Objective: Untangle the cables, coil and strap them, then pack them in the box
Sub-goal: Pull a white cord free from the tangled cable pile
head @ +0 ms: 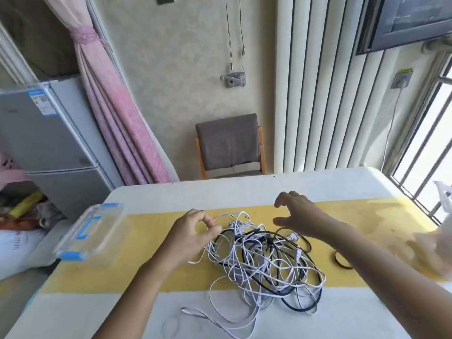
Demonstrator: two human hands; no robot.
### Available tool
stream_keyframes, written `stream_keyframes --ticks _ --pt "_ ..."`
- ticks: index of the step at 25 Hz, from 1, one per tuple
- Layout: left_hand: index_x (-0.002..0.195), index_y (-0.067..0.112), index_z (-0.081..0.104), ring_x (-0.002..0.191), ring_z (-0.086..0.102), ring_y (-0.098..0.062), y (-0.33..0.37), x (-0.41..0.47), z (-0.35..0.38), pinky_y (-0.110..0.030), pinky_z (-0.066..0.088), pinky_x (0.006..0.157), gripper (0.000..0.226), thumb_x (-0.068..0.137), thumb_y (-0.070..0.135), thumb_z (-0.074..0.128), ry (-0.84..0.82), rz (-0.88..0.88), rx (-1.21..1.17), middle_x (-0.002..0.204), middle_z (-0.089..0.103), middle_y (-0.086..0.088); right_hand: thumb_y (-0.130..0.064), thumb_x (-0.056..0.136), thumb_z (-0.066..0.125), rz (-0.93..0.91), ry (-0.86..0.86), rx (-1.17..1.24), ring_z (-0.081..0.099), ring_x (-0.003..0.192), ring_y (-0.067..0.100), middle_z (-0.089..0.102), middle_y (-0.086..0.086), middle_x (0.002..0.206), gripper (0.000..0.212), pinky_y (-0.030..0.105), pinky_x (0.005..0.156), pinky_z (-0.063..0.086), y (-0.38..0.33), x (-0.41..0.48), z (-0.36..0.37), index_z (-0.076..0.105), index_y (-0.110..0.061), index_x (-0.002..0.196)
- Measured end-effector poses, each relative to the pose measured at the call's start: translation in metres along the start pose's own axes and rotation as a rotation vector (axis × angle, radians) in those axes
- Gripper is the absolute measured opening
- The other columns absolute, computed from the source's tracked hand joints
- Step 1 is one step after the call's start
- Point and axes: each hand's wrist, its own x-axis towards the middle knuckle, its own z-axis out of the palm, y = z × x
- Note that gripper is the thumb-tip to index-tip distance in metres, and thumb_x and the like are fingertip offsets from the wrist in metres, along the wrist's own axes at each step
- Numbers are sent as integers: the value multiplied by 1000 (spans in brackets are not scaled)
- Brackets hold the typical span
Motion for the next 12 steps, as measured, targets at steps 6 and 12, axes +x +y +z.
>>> stream_keyframes --ticks 6,12 --pt "121 51 47 132 27 9 -57 -16 92 -18 22 111 53 73 58 67 -214 85 70 141 36 22 -60 71 70 -20 -266 97 27 138 23 20 -2 153 97 39 109 30 31 -4 117 18 -35 149" --pt "120 30 55 142 5 2 -110 -32 162 -19 12 115 55 75 61 47 -114 193 162 154 7 20 -58 77 65 -55 57 -27 25 141 21 6 -8 158 93 31 107 29 57 -16 184 15 -34 150"
